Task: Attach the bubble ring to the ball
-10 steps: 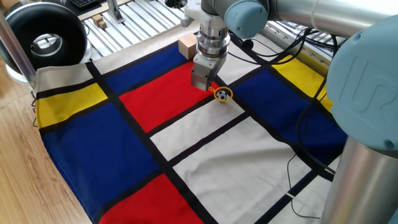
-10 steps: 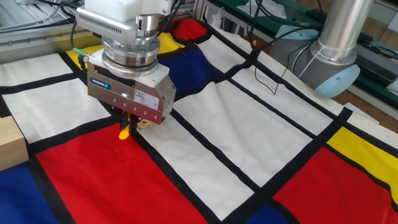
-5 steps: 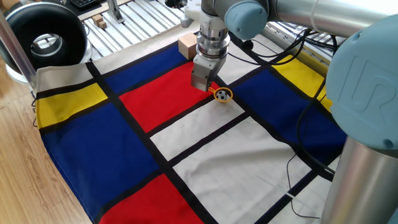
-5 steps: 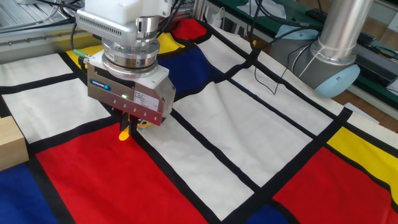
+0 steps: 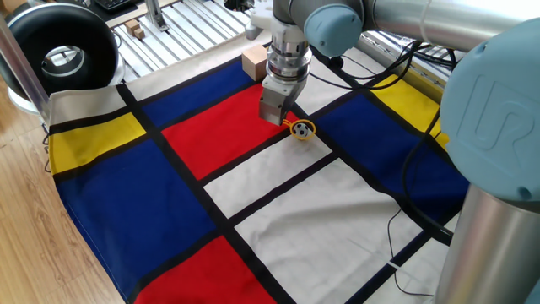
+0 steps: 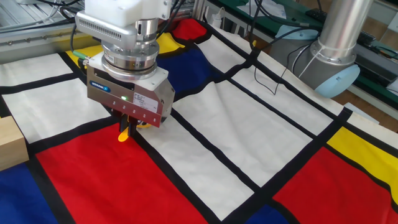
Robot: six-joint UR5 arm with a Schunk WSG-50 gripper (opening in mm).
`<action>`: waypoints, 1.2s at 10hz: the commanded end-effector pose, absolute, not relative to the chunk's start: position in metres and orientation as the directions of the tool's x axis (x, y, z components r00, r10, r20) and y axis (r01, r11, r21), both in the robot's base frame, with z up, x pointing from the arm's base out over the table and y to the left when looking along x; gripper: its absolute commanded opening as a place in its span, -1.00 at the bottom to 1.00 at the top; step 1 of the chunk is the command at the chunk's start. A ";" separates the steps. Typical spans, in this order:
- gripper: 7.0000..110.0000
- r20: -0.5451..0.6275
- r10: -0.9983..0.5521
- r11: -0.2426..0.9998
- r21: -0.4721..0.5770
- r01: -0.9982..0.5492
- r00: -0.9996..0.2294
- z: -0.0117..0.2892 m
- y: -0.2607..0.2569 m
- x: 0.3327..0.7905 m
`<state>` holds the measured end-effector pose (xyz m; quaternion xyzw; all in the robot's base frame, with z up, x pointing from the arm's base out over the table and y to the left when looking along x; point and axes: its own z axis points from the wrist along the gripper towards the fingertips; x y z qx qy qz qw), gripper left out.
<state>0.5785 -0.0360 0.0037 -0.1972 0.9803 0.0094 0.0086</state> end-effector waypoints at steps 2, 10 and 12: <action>-1.00 -0.029 -0.379 0.925 0.020 -0.379 -0.925 0.000 -0.036 0.580; -1.00 -0.025 -0.374 0.927 0.030 -0.375 -0.927 -0.005 -0.033 0.577; -1.00 -0.024 -0.371 0.928 0.032 -0.372 -0.928 -0.006 -0.032 0.576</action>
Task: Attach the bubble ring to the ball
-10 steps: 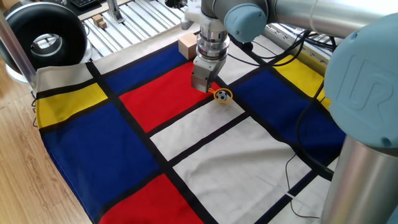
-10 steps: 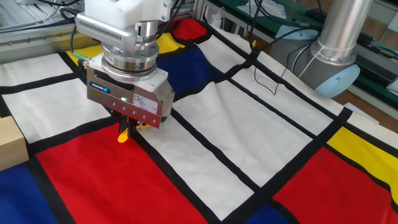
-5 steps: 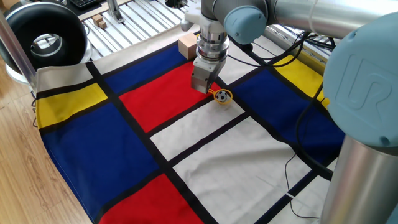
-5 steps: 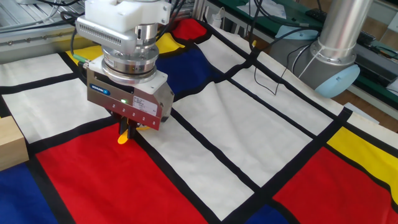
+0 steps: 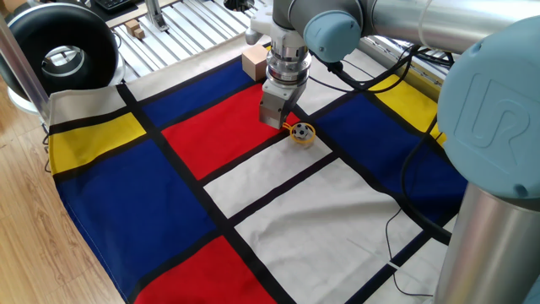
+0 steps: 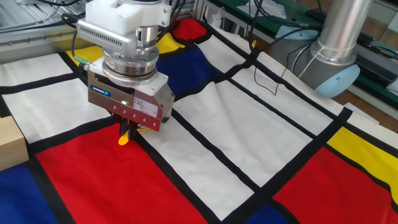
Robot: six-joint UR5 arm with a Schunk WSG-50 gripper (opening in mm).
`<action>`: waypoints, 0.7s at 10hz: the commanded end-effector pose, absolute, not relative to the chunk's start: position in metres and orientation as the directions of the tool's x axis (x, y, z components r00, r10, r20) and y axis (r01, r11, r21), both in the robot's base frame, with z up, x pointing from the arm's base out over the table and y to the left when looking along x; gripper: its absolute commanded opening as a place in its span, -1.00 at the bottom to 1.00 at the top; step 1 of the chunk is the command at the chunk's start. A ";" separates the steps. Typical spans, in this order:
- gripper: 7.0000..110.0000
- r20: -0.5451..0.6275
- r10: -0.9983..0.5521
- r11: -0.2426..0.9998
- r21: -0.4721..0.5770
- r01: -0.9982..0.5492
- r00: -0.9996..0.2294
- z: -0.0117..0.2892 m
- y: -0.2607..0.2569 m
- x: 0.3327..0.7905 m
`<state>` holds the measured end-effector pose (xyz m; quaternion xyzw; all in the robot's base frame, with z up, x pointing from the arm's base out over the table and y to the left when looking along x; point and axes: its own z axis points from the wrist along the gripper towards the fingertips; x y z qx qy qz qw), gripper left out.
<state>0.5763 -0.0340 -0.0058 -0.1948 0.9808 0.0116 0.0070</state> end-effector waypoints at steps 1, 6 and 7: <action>-1.00 -0.024 -0.370 0.928 0.032 -0.371 -0.929 -0.006 -0.032 0.576; -1.00 -0.021 -0.370 0.928 0.028 -0.371 -0.929 -0.010 -0.032 0.574; -1.00 -0.021 -0.370 0.928 0.028 -0.371 -0.929 -0.010 -0.032 0.574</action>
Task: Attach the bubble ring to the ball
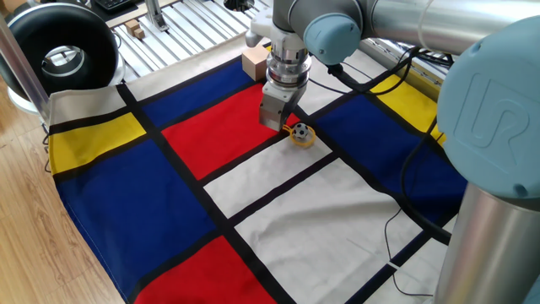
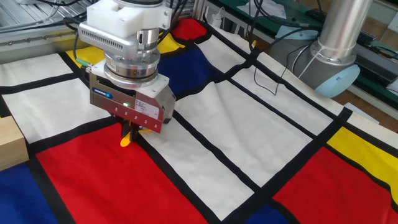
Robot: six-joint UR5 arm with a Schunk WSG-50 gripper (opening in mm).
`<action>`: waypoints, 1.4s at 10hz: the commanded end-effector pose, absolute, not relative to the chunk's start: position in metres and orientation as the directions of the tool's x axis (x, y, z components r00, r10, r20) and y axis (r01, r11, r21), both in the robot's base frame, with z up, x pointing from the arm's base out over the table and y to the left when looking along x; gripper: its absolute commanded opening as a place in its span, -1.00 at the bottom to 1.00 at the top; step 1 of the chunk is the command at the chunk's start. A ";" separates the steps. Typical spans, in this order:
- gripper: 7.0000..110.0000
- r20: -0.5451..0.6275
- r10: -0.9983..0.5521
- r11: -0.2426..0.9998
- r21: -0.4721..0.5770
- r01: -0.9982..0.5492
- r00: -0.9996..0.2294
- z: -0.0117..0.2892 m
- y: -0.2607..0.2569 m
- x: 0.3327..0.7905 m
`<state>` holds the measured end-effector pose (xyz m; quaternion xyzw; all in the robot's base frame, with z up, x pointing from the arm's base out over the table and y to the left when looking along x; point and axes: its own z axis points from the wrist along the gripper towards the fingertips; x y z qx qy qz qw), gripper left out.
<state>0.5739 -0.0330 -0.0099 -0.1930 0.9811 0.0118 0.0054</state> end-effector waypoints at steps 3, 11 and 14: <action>-1.00 -0.020 -0.372 0.928 0.025 -0.372 -0.928 -0.009 -0.033 0.574; -0.71 -0.007 -0.383 0.923 0.039 -0.383 -0.924 -0.008 -0.032 0.569; -0.71 0.004 -0.384 0.923 0.045 -0.383 -0.923 0.000 -0.032 0.570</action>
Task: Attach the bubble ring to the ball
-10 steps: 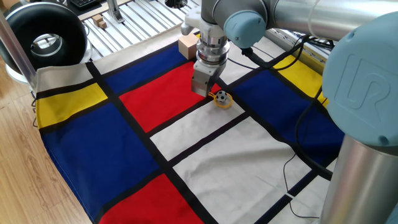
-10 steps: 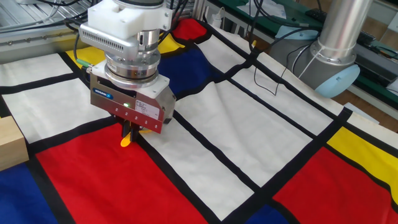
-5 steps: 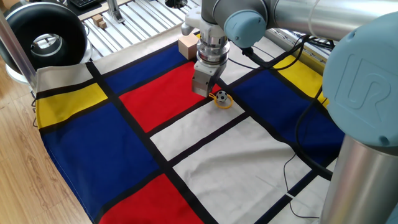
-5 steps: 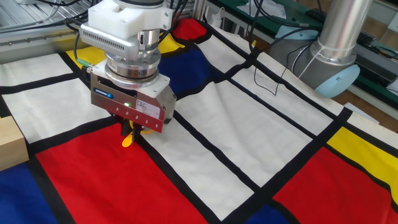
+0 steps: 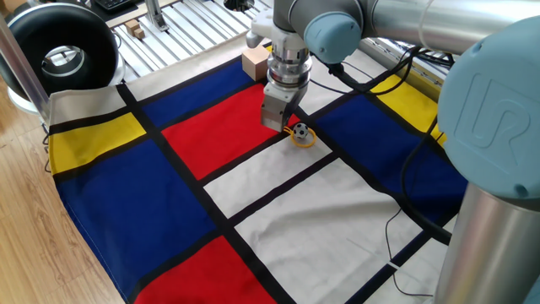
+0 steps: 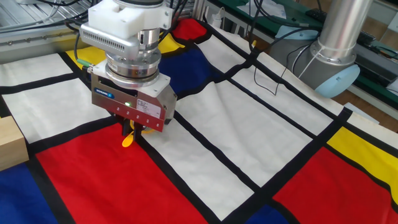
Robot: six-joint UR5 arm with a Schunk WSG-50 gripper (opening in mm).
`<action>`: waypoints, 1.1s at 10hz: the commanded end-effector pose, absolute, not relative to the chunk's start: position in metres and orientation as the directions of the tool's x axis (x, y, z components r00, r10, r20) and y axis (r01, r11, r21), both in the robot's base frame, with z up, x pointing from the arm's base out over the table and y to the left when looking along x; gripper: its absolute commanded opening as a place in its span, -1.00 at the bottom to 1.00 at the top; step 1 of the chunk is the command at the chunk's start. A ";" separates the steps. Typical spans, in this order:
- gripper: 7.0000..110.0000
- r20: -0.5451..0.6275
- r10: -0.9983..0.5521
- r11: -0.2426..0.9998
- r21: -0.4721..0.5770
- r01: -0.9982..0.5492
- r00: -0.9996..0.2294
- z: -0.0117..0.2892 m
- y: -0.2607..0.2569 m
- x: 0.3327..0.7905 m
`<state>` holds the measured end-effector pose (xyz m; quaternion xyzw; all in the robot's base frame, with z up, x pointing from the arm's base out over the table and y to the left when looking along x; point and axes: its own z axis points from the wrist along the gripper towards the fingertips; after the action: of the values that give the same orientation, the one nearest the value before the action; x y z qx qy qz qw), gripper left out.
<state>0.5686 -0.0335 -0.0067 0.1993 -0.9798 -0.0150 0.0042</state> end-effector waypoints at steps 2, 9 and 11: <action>-0.71 0.012 -0.389 0.921 0.032 -0.389 -0.921 0.007 -0.035 0.573; -0.71 -0.046 -0.361 0.932 0.025 -0.362 -0.932 0.044 -0.026 0.609; -1.00 -0.058 -0.310 0.950 0.025 -0.312 -0.949 0.061 -0.008 0.618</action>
<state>0.6041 -0.0259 0.0415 0.1840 -0.9828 -0.0081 -0.0112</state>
